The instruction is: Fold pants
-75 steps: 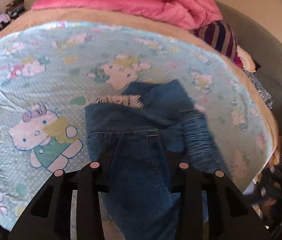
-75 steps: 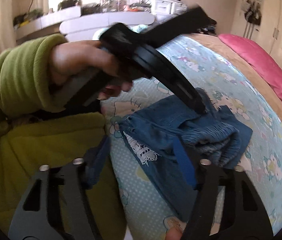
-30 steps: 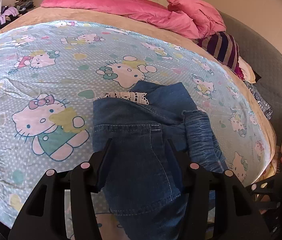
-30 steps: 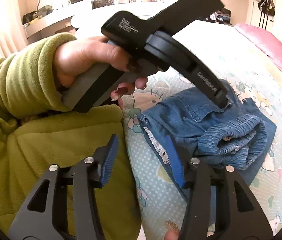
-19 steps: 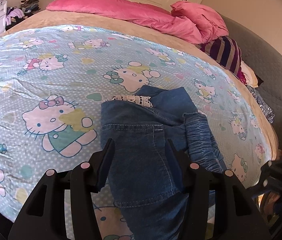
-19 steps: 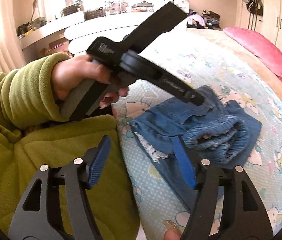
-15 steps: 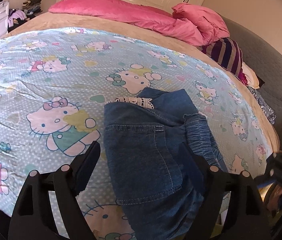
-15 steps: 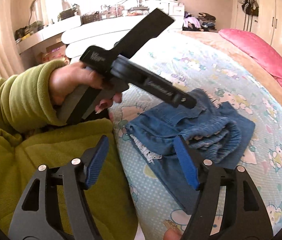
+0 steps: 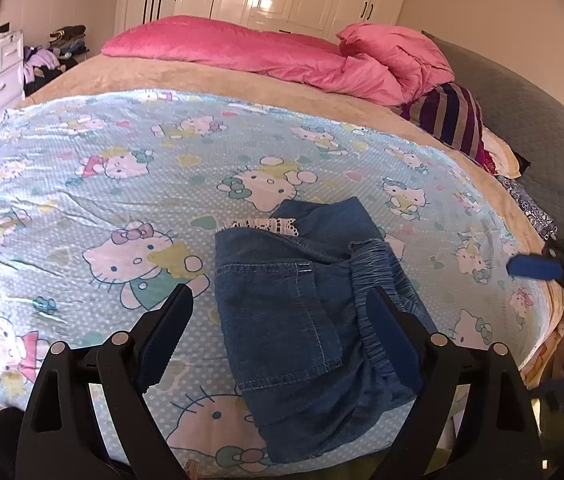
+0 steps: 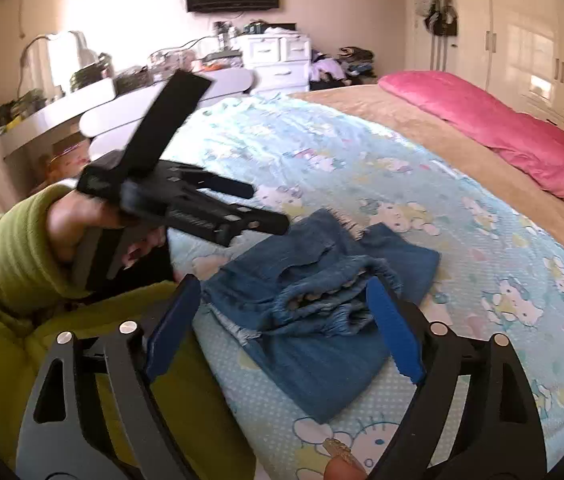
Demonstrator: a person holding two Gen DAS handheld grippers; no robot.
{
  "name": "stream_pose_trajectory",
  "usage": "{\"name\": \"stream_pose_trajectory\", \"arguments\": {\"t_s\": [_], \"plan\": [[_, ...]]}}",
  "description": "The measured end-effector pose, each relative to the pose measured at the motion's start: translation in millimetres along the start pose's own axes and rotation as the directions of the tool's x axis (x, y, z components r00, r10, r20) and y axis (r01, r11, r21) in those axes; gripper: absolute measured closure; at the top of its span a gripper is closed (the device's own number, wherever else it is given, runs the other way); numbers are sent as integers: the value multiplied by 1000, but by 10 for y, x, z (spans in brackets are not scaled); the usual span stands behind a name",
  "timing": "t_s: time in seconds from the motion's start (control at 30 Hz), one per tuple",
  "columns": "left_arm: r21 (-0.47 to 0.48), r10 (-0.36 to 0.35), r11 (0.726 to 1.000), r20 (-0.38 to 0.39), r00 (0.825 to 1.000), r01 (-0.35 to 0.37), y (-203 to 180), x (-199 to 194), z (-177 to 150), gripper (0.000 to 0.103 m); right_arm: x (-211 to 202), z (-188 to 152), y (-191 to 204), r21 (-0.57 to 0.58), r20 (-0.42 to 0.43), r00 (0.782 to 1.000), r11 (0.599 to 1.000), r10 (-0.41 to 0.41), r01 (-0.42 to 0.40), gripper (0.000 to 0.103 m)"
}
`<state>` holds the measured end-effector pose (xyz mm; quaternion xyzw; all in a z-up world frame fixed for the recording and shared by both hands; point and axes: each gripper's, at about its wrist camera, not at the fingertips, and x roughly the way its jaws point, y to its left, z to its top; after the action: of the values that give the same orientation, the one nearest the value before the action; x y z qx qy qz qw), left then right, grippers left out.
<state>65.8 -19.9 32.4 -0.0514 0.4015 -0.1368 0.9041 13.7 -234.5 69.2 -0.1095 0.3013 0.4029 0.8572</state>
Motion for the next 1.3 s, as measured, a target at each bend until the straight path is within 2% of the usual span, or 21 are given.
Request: {"name": "stream_pose_trajectory", "arguments": {"t_s": [0.43, 0.77, 0.8, 0.83, 1.07, 1.3], "plan": [[-6, 19, 1000, 59, 998, -19, -32, -298, -28, 15, -162, 22, -337, 154, 81, 988, 982, -128, 114, 16], [-47, 40, 998, 54, 998, -38, 91, -332, -97, 15, -166, 4, -421, 183, 83, 984, 973, -160, 143, 14], [-47, 43, 998, 52, 998, -41, 97, -328, -103, 15, -158, 0, -429, 186, 82, 984, 972, -161, 144, 14], [-48, 48, 998, 50, 998, -45, 100, -321, -110, 4, -153, -6, -434, 190, 79, 984, 971, -161, 144, 14], [-46, 50, 998, 36, 998, -48, 111, -250, -135, 5, -15, -64, -514, 227, 33, 984, 960, -177, 165, 14], [-65, 54, 996, -23, 998, -56, 191, -8, -194, 5, 267, -185, -723, 309, -57, 981, 931, -187, 196, 14]]}}
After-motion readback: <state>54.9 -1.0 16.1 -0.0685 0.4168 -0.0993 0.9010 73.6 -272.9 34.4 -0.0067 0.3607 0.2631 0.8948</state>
